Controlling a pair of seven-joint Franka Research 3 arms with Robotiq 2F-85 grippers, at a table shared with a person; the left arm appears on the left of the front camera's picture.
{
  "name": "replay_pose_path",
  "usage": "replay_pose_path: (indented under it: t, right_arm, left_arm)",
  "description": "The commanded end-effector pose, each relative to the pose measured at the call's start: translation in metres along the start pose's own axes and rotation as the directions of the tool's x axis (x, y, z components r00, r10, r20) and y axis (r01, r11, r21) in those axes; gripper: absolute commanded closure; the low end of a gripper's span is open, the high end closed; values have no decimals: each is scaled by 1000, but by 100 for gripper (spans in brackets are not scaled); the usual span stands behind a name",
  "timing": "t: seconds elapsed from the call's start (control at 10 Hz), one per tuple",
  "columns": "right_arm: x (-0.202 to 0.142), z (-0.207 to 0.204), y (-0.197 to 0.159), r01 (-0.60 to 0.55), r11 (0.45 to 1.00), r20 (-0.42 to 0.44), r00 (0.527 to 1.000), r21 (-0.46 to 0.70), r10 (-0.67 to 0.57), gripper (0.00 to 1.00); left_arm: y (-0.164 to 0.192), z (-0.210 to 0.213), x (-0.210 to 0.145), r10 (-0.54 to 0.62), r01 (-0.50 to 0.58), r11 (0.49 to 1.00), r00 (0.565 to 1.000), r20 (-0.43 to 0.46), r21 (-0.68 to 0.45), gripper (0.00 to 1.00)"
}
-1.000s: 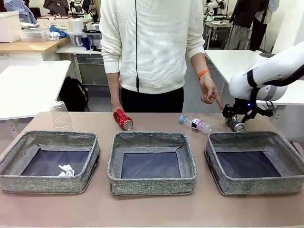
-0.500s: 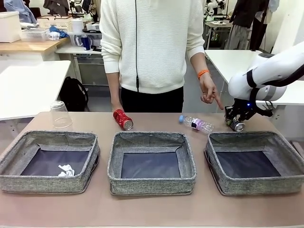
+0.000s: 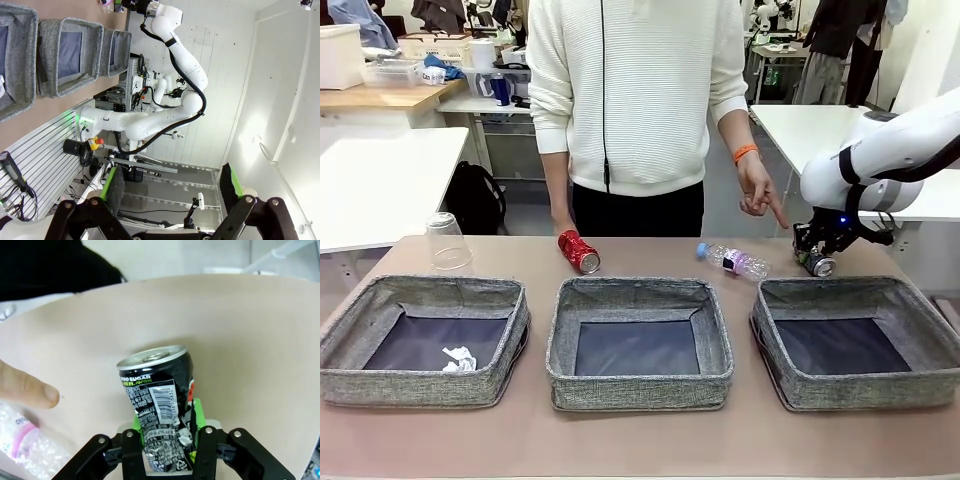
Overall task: Sort the waste into the appropriate baskets.
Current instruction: Pick up the waste item pointed out by the person.
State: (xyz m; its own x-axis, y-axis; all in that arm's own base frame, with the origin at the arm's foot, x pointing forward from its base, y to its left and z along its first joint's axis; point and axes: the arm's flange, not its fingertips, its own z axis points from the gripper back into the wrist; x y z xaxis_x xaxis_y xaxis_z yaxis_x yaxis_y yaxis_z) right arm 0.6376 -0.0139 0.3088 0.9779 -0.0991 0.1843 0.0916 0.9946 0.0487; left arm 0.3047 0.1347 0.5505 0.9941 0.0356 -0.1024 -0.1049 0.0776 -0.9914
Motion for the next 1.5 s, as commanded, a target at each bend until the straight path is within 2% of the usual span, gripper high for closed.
replay_pose_path:
  t: [0.0,0.1,0.2,0.3,0.4,0.5,0.6,0.8,0.9,1.0,1.1,1.2,1.3,1.4]
  right_arm:
    - [-2,18,-4,49,999,28,998,-2,-49,100]
    - [-11,52,-8,64,997,34,997,38,-65,75]
    - [-33,102,-9,103,994,40,994,38,-104,75]
    - [-49,133,-8,120,992,49,991,29,-121,75]
    - [-79,175,-4,151,988,1,989,16,-151,75]
    - [-114,203,7,196,980,-103,975,-27,-198,75]
    - [-150,218,20,195,977,-143,968,-86,-206,75]
    - [-201,222,43,182,975,-29,982,-126,-187,75]
    - [-193,214,34,174,976,-7,984,-132,-177,75]
    - [-188,232,28,181,979,-100,977,-96,-190,75]
    - [-188,232,28,181,979,-100,977,-96,-190,75]
    - [-205,230,38,167,980,-76,981,-110,-176,59]
    - [-196,246,65,291,957,-60,955,-11,-292,59]
    - [-191,272,104,398,917,-92,913,-4,-397,59]
  left_arm:
    - [-3,0,-1,-13,13,1000,1000,-7,-15,0]
    - [-3,0,-1,-13,13,1000,1000,-7,-15,0]
    - [-3,0,-1,-13,13,1000,1000,-7,-15,0]
    - [-3,0,-1,-13,13,1000,1000,-7,-15,0]
    - [-3,0,-1,-13,13,1000,1000,-7,-15,0]
    - [-3,0,-1,-13,13,1000,1000,-7,-15,0]
    - [-3,0,-1,-13,13,1000,1000,-7,-15,0]
    - [-3,0,-1,-13,13,1000,1000,-7,-15,0]
    - [-3,0,-1,-13,13,1000,1000,-7,-15,0]
    - [-3,0,-1,-13,13,1000,1000,-7,-15,0]
    - [-3,0,-1,-13,13,1000,1000,-7,-15,0]
    - [-3,0,-1,-13,13,1000,1000,-7,-15,0]
    - [-3,0,-1,-13,13,1000,1000,-7,-15,0]
    - [-3,0,-1,-13,13,1000,1000,-7,-15,0]
